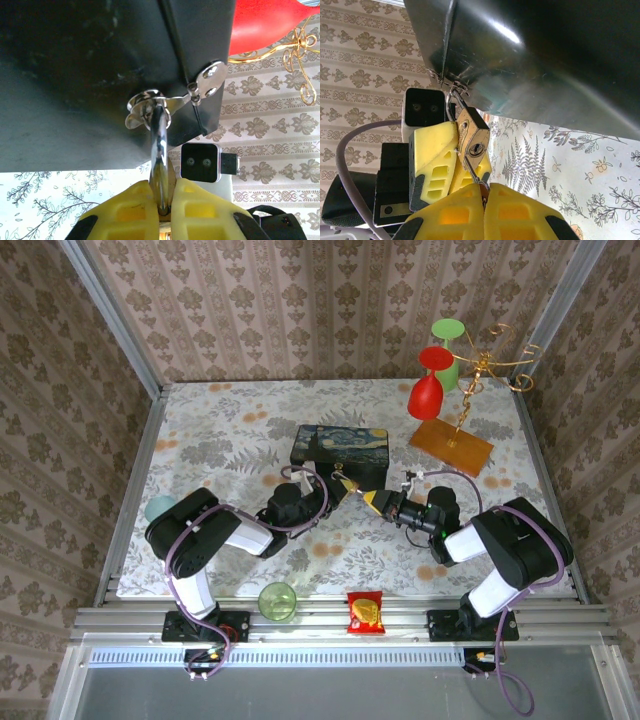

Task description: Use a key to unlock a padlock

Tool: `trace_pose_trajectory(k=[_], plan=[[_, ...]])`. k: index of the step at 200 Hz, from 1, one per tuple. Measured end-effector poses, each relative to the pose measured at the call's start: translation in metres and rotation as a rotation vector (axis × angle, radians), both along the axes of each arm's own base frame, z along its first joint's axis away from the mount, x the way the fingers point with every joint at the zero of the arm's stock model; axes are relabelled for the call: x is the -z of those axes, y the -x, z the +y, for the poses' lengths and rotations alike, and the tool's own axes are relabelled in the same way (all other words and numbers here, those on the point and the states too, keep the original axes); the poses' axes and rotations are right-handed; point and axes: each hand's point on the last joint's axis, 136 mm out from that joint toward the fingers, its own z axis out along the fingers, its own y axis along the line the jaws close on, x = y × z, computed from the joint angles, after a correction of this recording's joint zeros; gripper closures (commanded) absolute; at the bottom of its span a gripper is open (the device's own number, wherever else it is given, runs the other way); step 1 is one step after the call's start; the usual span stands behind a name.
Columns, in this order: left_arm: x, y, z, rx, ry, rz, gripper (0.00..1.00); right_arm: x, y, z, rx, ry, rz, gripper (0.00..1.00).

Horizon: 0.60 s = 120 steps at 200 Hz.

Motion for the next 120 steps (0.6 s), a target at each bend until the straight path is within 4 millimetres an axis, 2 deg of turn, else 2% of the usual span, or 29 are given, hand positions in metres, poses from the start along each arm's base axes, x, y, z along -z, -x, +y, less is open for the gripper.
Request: trace_pose_trajectory(k=[120], plan=[[-0.0008, 0.0001, -0.0004, 0.0, 0.011, 0.014, 1.0, 0.0079, -0.0046, -0.0024, 0.026, 0.01, 0.022, 1.0]])
